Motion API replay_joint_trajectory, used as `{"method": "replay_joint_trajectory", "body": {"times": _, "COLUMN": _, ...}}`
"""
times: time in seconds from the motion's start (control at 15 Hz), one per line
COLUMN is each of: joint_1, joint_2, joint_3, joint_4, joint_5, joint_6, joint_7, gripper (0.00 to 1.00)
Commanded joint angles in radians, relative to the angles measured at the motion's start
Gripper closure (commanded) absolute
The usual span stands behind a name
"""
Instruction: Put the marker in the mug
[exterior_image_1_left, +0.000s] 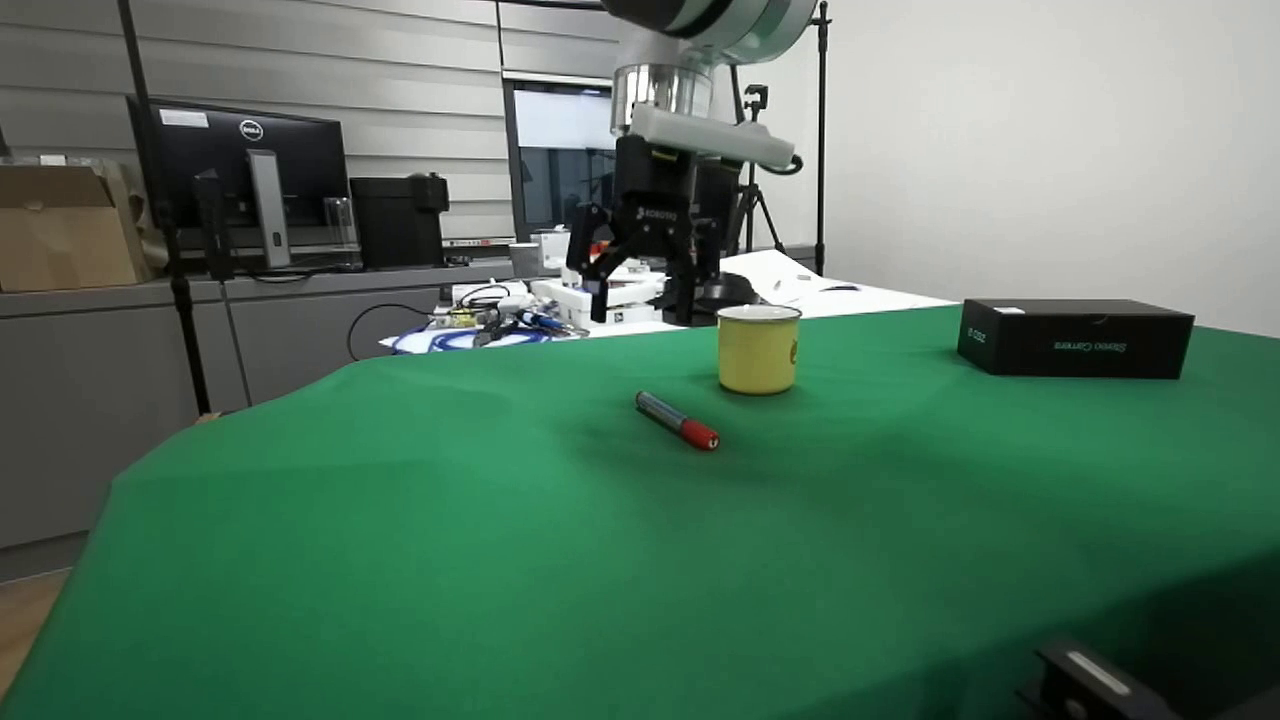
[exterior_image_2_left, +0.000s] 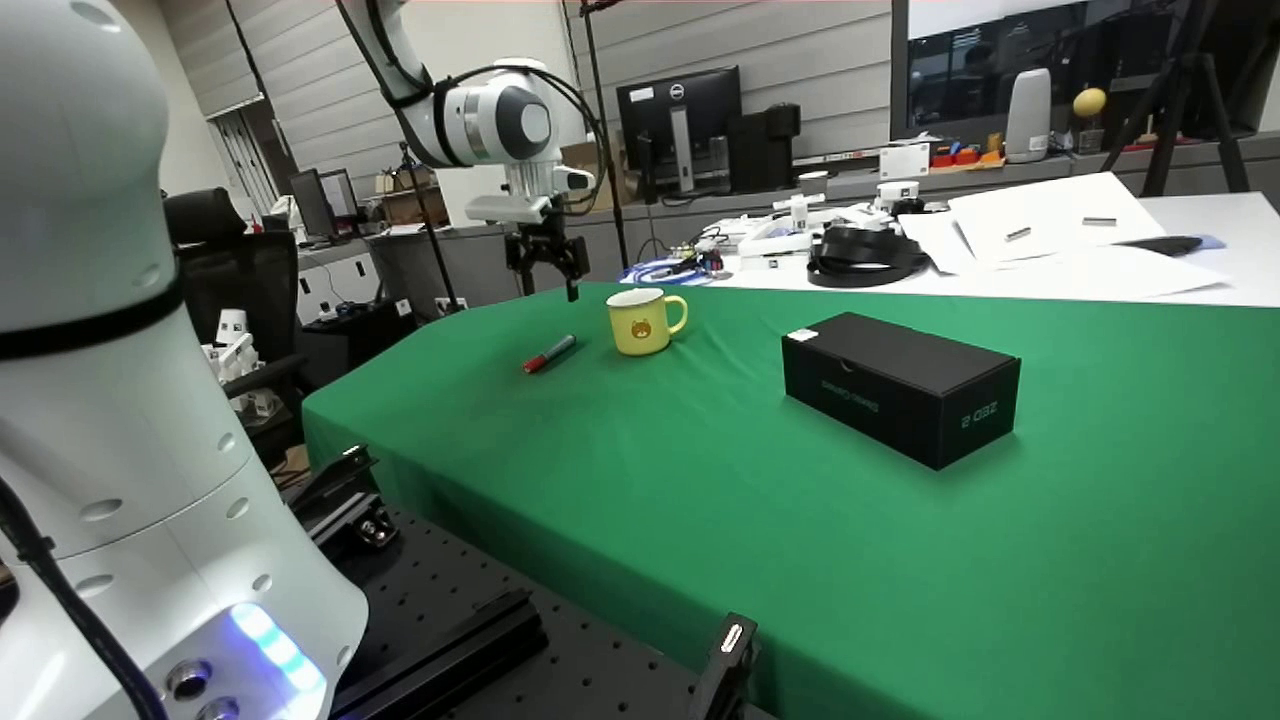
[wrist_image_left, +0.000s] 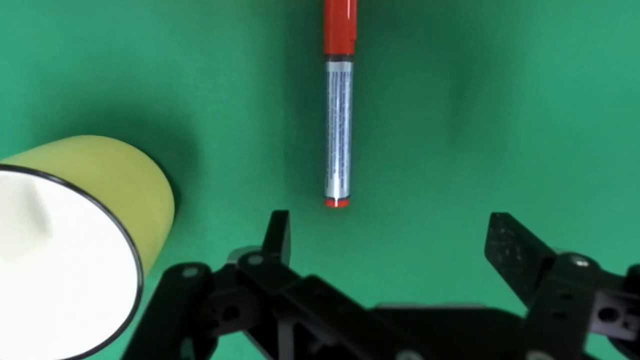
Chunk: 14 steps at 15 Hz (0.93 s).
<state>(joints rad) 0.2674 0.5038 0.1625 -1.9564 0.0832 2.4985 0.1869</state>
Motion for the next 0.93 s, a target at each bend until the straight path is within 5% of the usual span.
{"method": "replay_joint_trajectory", "body": {"times": 0.0, "joint_1": 0.005, "joint_2": 0.043, "joint_3": 0.012, "joint_4": 0.005, "joint_5": 0.001, "joint_6": 0.048, "joint_7": -0.023, "gripper": 0.0}}
{"method": "replay_joint_trajectory", "body": {"times": 0.87, "joint_1": 0.011, "joint_2": 0.108, "joint_3": 0.003, "joint_4": 0.006, "joint_5": -0.004, "joint_6": 0.042, "joint_7": -0.022, "gripper": 0.0}}
